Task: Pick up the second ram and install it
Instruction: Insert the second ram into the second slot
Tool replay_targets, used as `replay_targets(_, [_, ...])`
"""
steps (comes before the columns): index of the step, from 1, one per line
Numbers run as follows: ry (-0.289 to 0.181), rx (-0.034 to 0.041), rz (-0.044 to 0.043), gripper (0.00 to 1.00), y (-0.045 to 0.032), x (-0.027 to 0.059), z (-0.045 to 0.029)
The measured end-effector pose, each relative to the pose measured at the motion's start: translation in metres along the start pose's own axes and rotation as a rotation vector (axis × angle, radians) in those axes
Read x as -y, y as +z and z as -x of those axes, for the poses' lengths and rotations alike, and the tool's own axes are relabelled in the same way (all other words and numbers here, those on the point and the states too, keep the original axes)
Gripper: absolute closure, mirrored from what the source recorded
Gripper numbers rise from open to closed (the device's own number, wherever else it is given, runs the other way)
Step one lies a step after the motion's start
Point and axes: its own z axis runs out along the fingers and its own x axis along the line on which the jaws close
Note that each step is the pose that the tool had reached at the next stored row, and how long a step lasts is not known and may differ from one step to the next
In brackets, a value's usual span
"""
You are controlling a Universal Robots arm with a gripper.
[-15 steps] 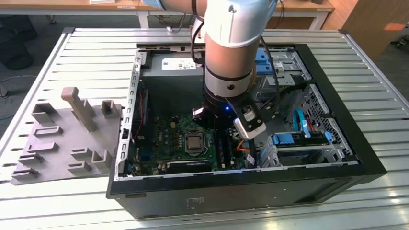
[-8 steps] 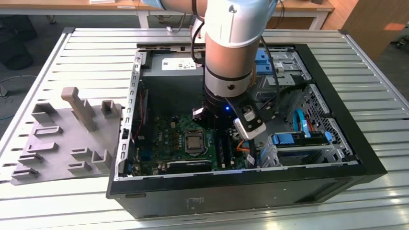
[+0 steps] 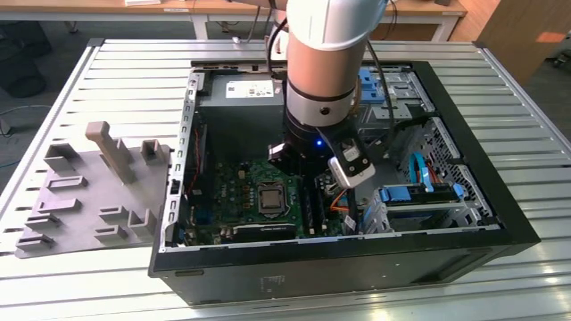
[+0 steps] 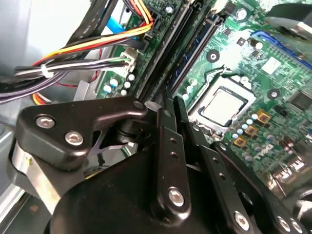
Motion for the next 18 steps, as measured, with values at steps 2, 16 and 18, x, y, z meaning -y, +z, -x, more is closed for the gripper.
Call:
replay_targets(2, [0.0,0.0,-0.0001,0.81,-0.0059,-0.0002,0.0002])
replay_targets(16, [0.0,0.0,-0.0001,0.89,-0.0135,-0.0005,0.0005])
replay_targets(18, [0.0,0.0,0.0,0.89,-0.0135,-0.0005,0.0005])
